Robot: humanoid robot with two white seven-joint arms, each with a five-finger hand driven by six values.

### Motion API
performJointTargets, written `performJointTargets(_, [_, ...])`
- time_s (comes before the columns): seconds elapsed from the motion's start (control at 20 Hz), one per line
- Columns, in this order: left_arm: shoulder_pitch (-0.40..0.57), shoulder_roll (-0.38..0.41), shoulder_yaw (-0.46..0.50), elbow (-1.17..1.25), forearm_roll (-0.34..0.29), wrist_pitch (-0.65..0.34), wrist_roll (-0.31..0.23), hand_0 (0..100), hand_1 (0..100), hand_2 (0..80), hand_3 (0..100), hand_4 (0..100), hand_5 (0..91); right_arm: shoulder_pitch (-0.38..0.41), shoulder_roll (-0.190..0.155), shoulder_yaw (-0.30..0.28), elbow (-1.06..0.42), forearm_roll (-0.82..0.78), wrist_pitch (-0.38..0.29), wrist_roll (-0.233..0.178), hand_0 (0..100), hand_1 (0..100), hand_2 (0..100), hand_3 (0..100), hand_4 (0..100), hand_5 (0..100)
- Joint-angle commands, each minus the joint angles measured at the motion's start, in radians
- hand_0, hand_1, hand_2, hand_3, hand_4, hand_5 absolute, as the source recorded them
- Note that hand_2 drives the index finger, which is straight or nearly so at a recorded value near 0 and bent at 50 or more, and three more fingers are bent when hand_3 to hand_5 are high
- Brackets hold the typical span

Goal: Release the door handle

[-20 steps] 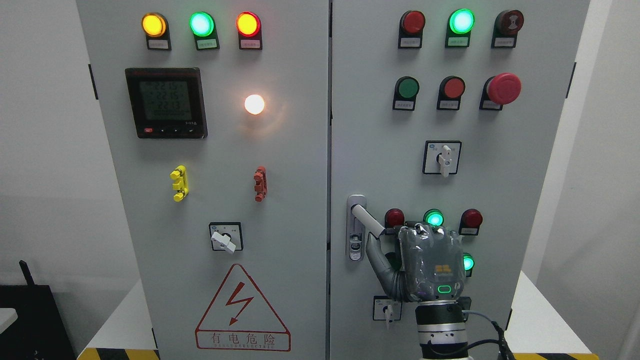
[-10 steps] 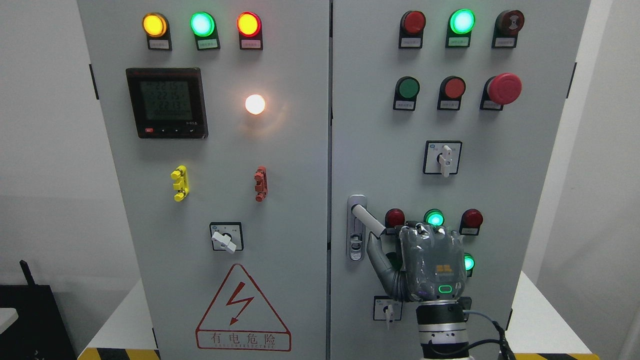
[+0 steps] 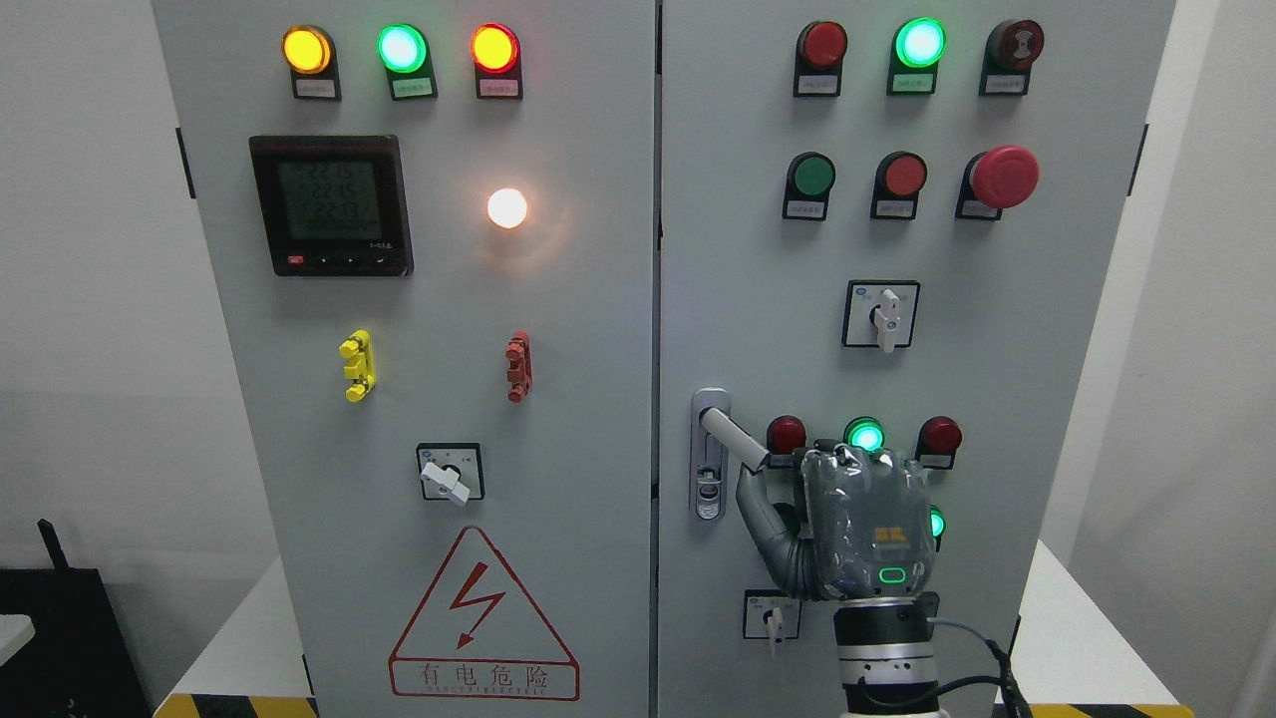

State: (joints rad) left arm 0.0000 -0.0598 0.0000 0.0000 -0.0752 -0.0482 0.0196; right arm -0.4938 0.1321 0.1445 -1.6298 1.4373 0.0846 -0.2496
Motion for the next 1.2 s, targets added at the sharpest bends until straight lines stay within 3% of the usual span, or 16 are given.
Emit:
performJointTargets(0.0, [-0.003,0.0,0.002,0.009,0.0,-0.001,0.0,12,39,0.0,0,0,0.0,-0.002,0.0,-0.003,0.001,0.0,-0.003,0.0,55,7,100,100,100,100])
performJointTargets(1.15, [-0.003,0.0,0.002,0.009,0.0,-0.001,0.0,12,39,0.0,0,0,0.0,-0.012,-0.002,-0.003,0.001,0.0,-0.003,0.0,55,6,100,100,100,100])
